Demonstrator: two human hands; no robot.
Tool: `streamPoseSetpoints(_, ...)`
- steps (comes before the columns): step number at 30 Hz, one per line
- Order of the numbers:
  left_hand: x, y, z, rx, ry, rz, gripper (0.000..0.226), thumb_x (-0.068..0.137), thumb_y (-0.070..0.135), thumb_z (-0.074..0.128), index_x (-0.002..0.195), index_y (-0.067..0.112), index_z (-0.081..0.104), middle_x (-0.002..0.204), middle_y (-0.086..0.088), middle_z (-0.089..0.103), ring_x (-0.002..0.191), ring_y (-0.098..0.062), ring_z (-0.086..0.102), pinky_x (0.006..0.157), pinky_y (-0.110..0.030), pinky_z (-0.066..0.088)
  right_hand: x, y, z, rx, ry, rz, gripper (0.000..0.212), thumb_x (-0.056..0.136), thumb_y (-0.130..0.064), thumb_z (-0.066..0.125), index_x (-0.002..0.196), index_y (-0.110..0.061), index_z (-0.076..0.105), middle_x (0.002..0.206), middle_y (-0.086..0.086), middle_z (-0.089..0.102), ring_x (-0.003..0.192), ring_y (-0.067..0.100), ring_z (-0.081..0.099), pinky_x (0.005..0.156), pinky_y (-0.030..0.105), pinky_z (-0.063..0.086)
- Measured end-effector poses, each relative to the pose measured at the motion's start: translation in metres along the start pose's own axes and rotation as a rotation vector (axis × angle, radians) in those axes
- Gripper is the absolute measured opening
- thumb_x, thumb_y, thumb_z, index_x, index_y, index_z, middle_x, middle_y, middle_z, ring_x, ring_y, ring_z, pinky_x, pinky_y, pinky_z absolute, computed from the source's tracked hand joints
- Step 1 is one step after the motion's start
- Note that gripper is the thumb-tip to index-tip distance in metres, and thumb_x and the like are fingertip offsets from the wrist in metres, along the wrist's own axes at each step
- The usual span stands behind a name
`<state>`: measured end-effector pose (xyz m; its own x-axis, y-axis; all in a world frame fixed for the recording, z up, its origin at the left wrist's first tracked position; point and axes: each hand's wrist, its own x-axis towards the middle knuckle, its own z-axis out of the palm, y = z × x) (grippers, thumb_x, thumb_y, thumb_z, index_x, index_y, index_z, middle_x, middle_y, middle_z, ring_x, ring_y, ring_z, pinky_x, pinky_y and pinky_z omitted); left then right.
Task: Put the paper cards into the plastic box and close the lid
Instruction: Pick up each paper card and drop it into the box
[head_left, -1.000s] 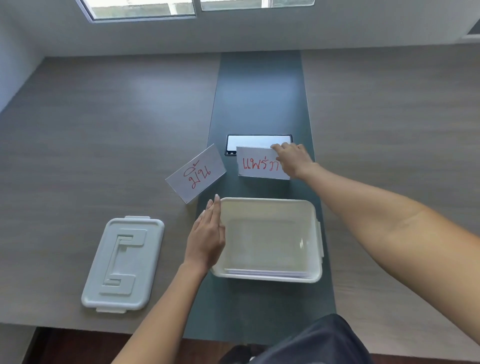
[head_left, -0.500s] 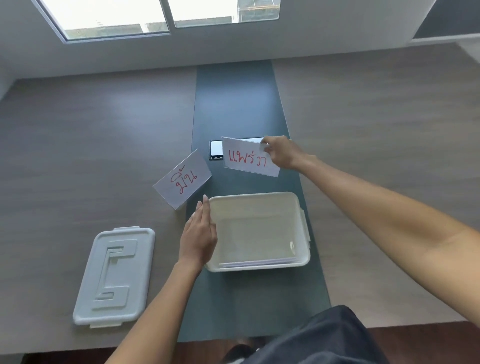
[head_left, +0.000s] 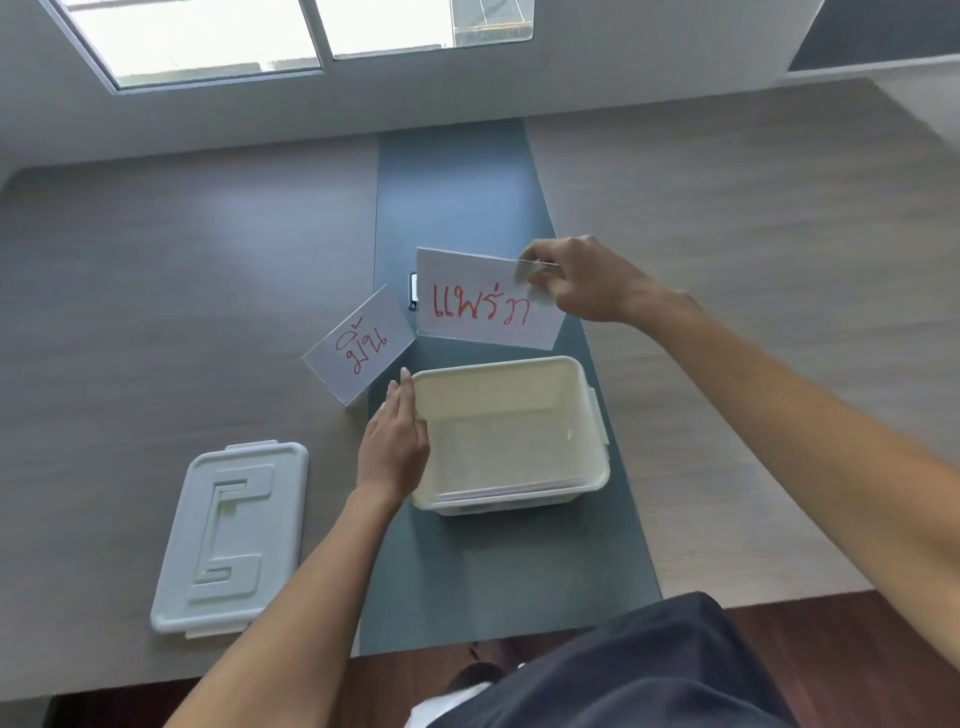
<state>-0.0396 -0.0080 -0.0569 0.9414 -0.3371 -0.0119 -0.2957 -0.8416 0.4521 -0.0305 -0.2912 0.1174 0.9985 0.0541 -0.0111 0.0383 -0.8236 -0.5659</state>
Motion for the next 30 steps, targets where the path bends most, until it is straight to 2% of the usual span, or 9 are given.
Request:
streamPoseSetpoints(4,-0.001,0.002,-0.002,-0.051,-0.006,0.004,0.058,0.101,0.015,0.025,0.157,0.013,0.011,0.164,-0.004,0.017,0.151,-0.02,0.016,0.121,-0.037,0.019,-0.026,-0.008,0.007,0.024,-0.121,0.018,0.025,0.097,-0.009,0.048,0.109,-0.017,0.068,0.105,0.004,0.073,0.091,0.021,0.068,0.069,0.03,0.054)
streamPoseSetpoints(7,0.0,-0.004,0.0,-0.123,-0.032,0.017,0.057,0.102,0.028,0.021,0.157,0.018,0.012,0.164,-0.001,0.018,0.151,-0.019,0.017,0.121,-0.042,0.022,-0.042,-0.006,0.02,0.05,-0.229,0.02,0.025,0.096,-0.009,0.051,0.107,-0.021,0.069,0.101,0.0,0.075,0.09,0.013,0.071,0.081,0.032,0.056)
streamPoseSetpoints(10,0.001,-0.007,0.0,-0.164,-0.052,0.015,0.059,0.101,0.036,0.019,0.157,0.021,0.009,0.165,0.002,0.015,0.151,-0.018,0.014,0.121,-0.045,0.023,-0.052,0.0,0.03,0.057,-0.29,0.032,0.024,0.096,-0.011,0.052,0.108,-0.023,0.068,0.103,-0.003,0.074,0.092,0.011,0.07,0.082,0.032,0.057)
streamPoseSetpoints(13,-0.001,-0.004,-0.002,-0.213,-0.052,-0.018,0.055,0.105,0.026,0.021,0.157,0.019,0.007,0.165,0.004,0.012,0.151,-0.017,0.013,0.121,-0.044,0.022,-0.06,0.006,0.033,0.06,-0.299,0.054,0.025,0.097,-0.012,0.051,0.109,-0.025,0.068,0.106,-0.005,0.073,0.096,0.014,0.068,0.083,0.03,0.054)
streamPoseSetpoints(20,0.0,-0.005,-0.001,-0.231,-0.048,-0.034,0.054,0.106,0.027,0.02,0.157,0.022,0.007,0.164,0.007,0.011,0.151,-0.016,0.012,0.12,-0.042,0.021,-0.071,0.017,0.044,0.036,-0.381,0.081,0.022,0.1,-0.017,0.05,0.113,-0.024,0.066,0.109,-0.004,0.069,0.098,0.017,0.067,0.083,0.034,0.056)
streamPoseSetpoints(24,-0.001,-0.004,-0.001,-0.23,-0.037,-0.028,0.054,0.105,0.025,0.021,0.157,0.02,0.008,0.164,0.007,0.011,0.151,-0.014,0.012,0.121,-0.039,0.019,-0.078,0.016,0.059,-0.009,-0.416,0.095,0.023,0.102,-0.019,0.049,0.117,-0.021,0.066,0.11,-0.002,0.064,0.096,0.017,0.062,0.075,0.025,0.051)
streamPoseSetpoints(28,-0.001,-0.005,0.0,-0.228,-0.03,-0.033,0.054,0.105,0.023,0.021,0.157,0.018,0.009,0.164,0.007,0.011,0.151,-0.012,0.011,0.121,-0.036,0.018,-0.089,0.017,0.082,-0.09,-0.464,0.12,0.026,0.103,-0.026,0.047,0.125,-0.025,0.061,0.118,0.004,0.068,0.1,0.024,0.063,0.086,0.038,0.054)
streamPoseSetpoints(30,0.0,-0.006,0.001,-0.224,-0.029,-0.028,0.054,0.105,0.022,0.021,0.157,0.018,0.009,0.164,0.006,0.012,0.151,-0.012,0.011,0.121,-0.036,0.018,-0.094,0.019,0.093,-0.102,-0.5,0.134,0.029,0.103,-0.026,0.046,0.129,-0.027,0.06,0.123,0.005,0.067,0.106,0.026,0.063,0.09,0.038,0.052)
